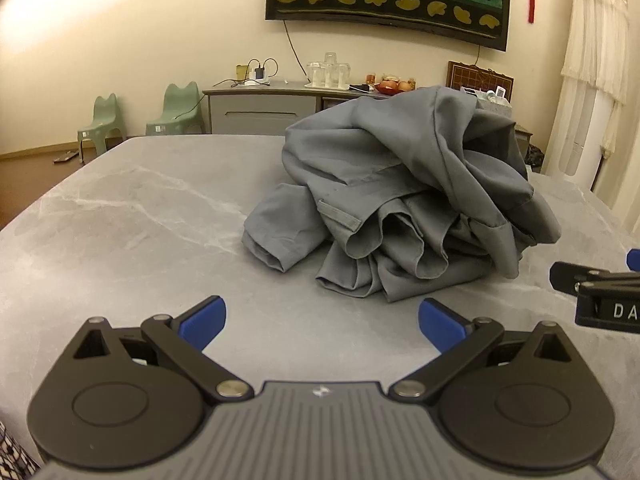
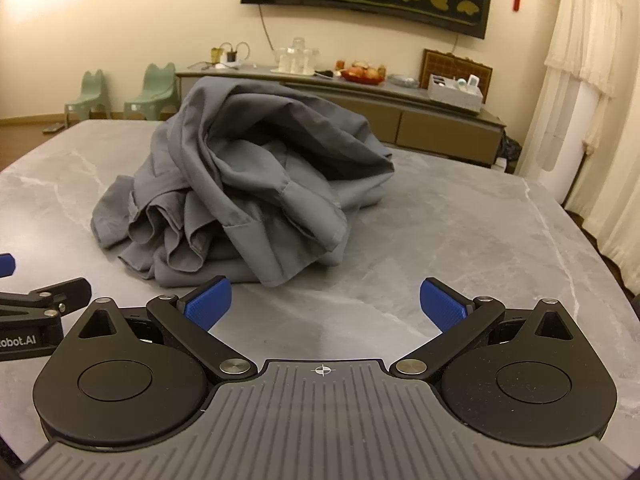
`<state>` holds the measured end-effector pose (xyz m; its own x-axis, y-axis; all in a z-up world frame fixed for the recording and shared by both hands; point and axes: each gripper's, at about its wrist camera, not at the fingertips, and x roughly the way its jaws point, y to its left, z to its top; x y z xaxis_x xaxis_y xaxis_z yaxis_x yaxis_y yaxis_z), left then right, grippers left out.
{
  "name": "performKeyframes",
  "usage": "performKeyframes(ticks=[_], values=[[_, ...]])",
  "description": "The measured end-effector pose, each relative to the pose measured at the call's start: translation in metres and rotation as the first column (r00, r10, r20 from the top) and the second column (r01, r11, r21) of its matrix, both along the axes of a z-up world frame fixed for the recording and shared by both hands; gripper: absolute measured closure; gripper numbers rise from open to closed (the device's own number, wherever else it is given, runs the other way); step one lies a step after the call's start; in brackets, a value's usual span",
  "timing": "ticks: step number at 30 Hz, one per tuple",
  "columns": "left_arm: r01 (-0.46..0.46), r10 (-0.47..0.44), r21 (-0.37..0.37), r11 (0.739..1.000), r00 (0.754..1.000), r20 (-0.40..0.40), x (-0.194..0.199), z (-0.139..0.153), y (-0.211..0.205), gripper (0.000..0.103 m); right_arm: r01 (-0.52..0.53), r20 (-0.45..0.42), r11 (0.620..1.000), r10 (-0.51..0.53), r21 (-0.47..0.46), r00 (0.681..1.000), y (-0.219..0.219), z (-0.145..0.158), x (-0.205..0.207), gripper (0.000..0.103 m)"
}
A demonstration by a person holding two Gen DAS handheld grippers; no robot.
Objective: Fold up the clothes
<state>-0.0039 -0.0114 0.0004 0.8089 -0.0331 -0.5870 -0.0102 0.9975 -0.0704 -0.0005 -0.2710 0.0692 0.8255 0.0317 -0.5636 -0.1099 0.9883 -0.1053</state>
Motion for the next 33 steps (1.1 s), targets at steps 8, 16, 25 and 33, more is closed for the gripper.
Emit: performKeyframes(ticks=[8, 16, 25, 33], values=[[0.01, -0.009, 0.017, 1.0, 0.999, -0.039, 0.003, -0.003, -0.017, 0.0, -0.013, 0.012, 1.0, 0.013, 0.014, 1.0, -0.003, 0.0, -0.002, 0.001], [0.056, -0.048, 0.128, 0.99, 0.996, -0.069, 0.003, -0.004, -0.033, 0.0, -0.026, 0.023, 0.999, 0.026, 0.029, 0.999, -0.006, 0.001, -0.003, 0.001], [0.079, -0.071, 0.131, 0.988, 0.995, -0.067, 0.002, -0.001, -0.032, 0.0, -0.043, 0.002, 0.999, 0.043, 0.032, 0.999, -0.004, -0.003, 0.0, 0.001], [0.098, -0.09, 0.126, 0.987, 0.994, -0.066, -0.001, -0.001, -0.032, 0.093, -0.11, -0.078, 0.989, 0.118, 0.095, 0.99, -0.005, -0.009, 0.006, 0.092]])
